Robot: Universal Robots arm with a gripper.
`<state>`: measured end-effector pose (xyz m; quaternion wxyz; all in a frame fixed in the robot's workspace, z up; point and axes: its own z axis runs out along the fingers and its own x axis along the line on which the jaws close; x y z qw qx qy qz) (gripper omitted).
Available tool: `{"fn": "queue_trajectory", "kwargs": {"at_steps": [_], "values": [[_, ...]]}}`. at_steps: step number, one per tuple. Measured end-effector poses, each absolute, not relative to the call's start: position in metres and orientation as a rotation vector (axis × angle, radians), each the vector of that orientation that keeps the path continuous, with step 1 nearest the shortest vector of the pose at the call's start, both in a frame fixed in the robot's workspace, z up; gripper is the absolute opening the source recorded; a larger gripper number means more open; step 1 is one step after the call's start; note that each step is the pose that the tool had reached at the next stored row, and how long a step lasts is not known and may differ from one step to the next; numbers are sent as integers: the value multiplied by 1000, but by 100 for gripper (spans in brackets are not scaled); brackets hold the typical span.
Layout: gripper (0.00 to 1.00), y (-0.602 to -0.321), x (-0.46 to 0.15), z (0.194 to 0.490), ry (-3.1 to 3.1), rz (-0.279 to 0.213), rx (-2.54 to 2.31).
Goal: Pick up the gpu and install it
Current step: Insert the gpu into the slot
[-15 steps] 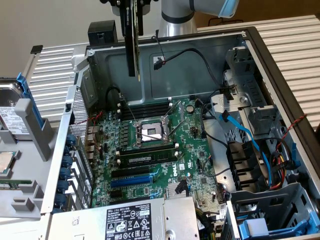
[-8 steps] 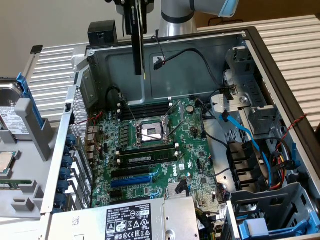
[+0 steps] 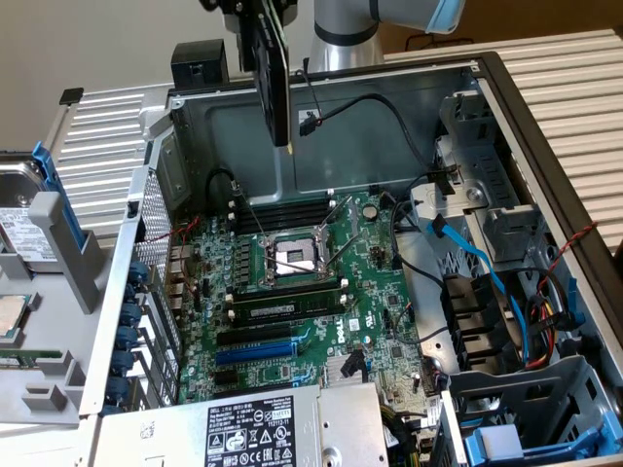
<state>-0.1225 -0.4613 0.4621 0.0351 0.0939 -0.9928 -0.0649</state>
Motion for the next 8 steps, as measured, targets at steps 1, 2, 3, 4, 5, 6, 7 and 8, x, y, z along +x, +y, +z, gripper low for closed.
{"fn": "queue_trajectory", "kwargs": {"at_steps": [1, 2, 3, 4, 5, 6, 7, 8], "values": [[29, -461, -122, 462, -3047, -198, 316], [29, -461, -122, 462, -3043, -197, 343], [29, -461, -122, 462, -3039, -196, 370], [29, -461, -122, 462, -3035, -195, 397], [29, -461, -122, 462, -3030, -194, 425], [29, -461, -122, 462, -3024, -193, 453], [29, -461, -122, 462, -3019, -192, 480], [29, -461, -122, 462, -3014, -191, 507]]}}
